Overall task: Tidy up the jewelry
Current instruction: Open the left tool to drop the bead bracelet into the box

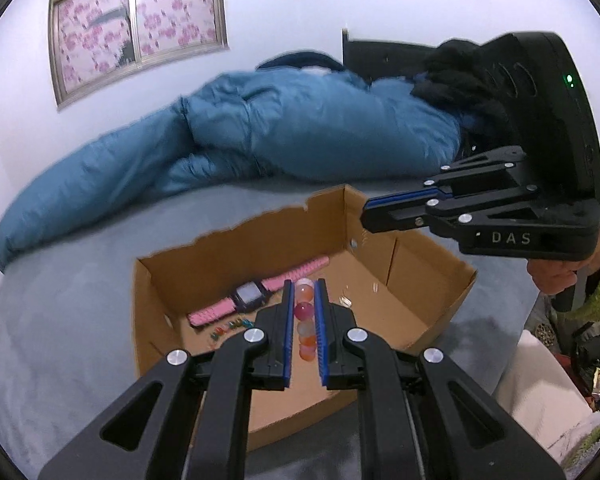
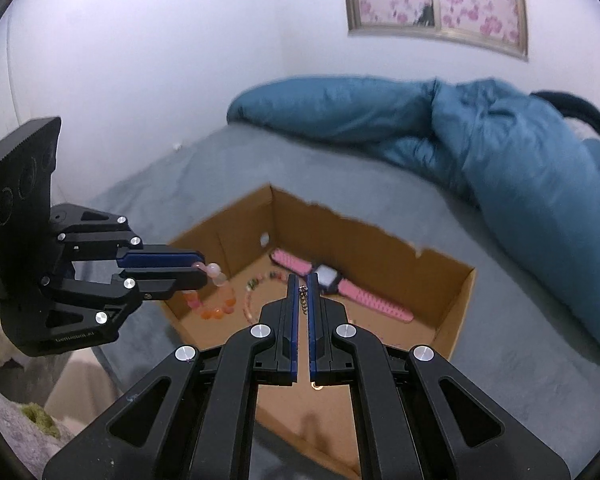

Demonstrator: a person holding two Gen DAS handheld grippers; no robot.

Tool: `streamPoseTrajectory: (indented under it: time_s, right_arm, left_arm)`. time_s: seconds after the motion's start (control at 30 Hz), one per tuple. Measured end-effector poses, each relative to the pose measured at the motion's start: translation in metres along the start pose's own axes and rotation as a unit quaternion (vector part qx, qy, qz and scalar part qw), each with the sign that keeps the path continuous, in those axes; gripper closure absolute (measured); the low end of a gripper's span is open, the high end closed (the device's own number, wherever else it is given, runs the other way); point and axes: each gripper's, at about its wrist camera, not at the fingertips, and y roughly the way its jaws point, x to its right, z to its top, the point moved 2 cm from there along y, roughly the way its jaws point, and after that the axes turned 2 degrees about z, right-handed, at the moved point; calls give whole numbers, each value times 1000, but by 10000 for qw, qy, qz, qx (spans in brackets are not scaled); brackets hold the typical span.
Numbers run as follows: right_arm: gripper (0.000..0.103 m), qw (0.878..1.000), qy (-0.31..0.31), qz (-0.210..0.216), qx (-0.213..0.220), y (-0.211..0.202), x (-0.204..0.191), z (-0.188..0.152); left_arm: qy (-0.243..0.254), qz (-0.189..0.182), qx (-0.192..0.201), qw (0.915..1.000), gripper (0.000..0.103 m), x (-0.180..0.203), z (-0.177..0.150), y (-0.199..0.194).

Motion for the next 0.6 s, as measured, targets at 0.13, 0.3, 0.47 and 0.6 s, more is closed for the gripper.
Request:
streamPoseTrajectory:
  time_s: [0.13,0.3,0.47,0.6]
  right_arm:
    - [101,9994,24,22,-352,22,4,-12]
    - [99,9979,193,128,-608,40,9,-20]
    - [94,9976,349,69,-586,43,16,-23]
    - [92,9978,455,0,-487,40,20,-22]
  left_arm:
    - [-84,-134,-253,9996,94,-3,-8,27]
    - [-214,-252,-557,9979,93,-8,-17,52]
    - [-318,-294,-584,9974,85,-12,-21,57]
    - [-354,-268,-481,9979,81,-13,-22,49]
